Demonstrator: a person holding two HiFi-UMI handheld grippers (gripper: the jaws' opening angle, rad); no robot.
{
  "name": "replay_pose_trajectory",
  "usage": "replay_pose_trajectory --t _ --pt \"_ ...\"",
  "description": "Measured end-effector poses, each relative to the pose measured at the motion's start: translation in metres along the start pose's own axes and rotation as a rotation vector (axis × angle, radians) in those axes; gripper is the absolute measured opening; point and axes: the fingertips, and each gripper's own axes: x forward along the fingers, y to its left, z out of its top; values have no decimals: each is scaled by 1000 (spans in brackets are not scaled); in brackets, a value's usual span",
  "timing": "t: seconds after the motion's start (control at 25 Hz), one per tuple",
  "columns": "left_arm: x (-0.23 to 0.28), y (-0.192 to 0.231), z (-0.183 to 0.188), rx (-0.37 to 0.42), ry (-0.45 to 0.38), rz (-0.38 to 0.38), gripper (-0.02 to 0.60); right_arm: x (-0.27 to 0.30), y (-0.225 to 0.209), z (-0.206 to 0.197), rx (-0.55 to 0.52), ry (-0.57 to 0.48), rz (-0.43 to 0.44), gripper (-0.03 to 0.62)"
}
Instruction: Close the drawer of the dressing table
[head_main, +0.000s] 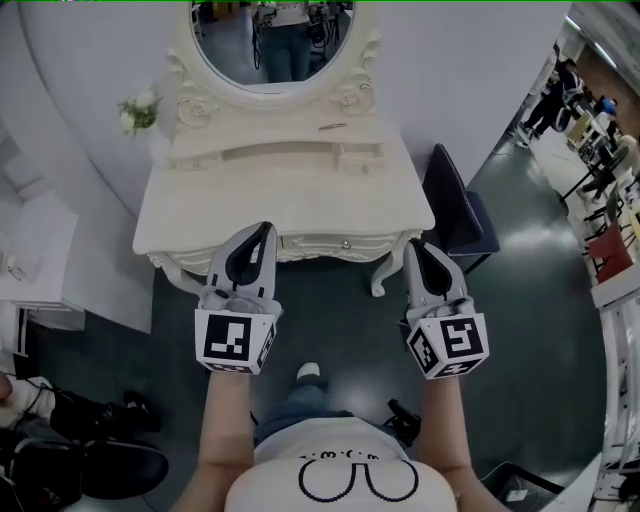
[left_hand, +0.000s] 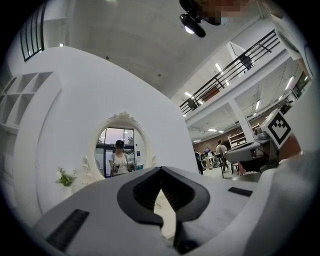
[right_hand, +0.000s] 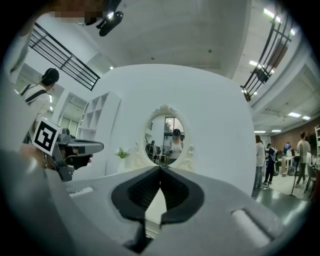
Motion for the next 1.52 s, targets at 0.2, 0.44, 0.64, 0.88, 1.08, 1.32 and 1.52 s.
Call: replay_pose_trajectory --t 0.2,0.44,0.64,0.88,1.08,1.32,1.52 --pt "40 24 -17 -14 6 -27 -3 51 -6 -4 -14 10 -12 0" --pt "70 44 -33 -37 15 -35 -3 85 -15 -14 -13 53 -26 0" --pt "95 59 -48 -52 37 -17 -3 115 -33 -24 -14 69 -25 0" --pt "139 70 -61 -30 64 4 -3 165 -63 -40 -26 78 -1 0" --pt "192 82 -81 -35 83 31 -3 213 -97 -53 7 82 36 93" --pt "263 87 -103 -35 117 63 -2 272 -147 -75 103 110 92 347" --pt "314 93 -116 -33 138 98 -3 313 -181 -90 116 162 116 360"
